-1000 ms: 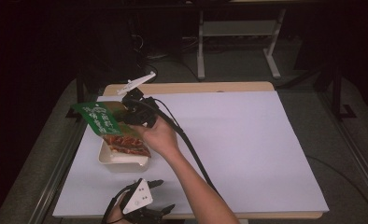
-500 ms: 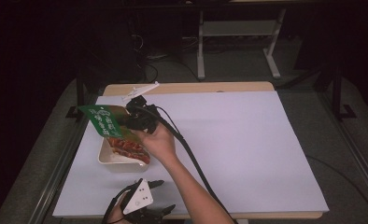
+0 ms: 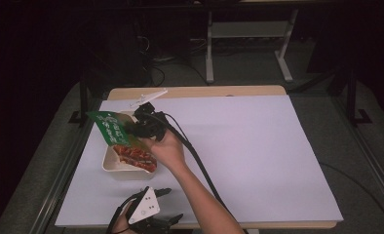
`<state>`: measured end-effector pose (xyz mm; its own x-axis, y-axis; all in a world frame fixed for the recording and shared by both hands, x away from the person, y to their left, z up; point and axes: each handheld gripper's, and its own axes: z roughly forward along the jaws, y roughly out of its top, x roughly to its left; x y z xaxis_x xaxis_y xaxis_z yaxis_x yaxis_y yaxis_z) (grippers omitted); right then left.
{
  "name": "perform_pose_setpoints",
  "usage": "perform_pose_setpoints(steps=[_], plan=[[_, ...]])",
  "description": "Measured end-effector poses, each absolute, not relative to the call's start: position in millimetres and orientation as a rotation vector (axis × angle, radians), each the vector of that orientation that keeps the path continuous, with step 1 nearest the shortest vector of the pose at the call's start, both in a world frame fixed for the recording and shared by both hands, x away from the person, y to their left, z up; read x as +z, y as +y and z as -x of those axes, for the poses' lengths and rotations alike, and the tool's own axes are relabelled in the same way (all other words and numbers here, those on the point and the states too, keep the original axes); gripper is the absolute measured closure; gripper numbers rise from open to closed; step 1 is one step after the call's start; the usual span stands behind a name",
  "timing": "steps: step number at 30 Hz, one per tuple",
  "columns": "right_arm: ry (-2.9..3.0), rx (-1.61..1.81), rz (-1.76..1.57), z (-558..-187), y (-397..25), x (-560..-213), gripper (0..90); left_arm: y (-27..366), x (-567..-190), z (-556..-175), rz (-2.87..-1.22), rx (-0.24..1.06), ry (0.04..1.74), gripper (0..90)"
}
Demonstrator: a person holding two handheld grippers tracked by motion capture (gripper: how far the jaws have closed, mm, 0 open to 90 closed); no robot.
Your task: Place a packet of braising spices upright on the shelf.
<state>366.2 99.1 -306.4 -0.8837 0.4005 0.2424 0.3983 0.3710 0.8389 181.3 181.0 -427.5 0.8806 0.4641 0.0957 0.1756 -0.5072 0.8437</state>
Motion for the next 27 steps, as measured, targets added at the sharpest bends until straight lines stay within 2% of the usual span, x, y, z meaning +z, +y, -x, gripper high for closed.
perform_pose_setpoints(steps=[9, 16, 20, 27], plan=[[2.671, 1.454, -0.738, -369.4, 105.8, -316.4, 82.3, 180.4, -427.8, -180.7, -2.092, 0.377, 0.471, 21.1], [2.719, 1.357, -0.717, -371.7, 110.7, -330.2, 85.8, 181.0, -427.3, -181.1, -2.103, 0.383, 0.460, 21.1], [2.698, 1.387, -0.746, -370.5, 109.0, -332.8, 89.1, 180.7, -427.5, -180.5, -2.099, 0.374, 0.467, 21.1], [2.651, 1.519, -0.753, -363.6, 101.5, -330.6, 89.7, 181.0, -427.1, -181.1, -2.104, 0.382, 0.452, 21.1]])
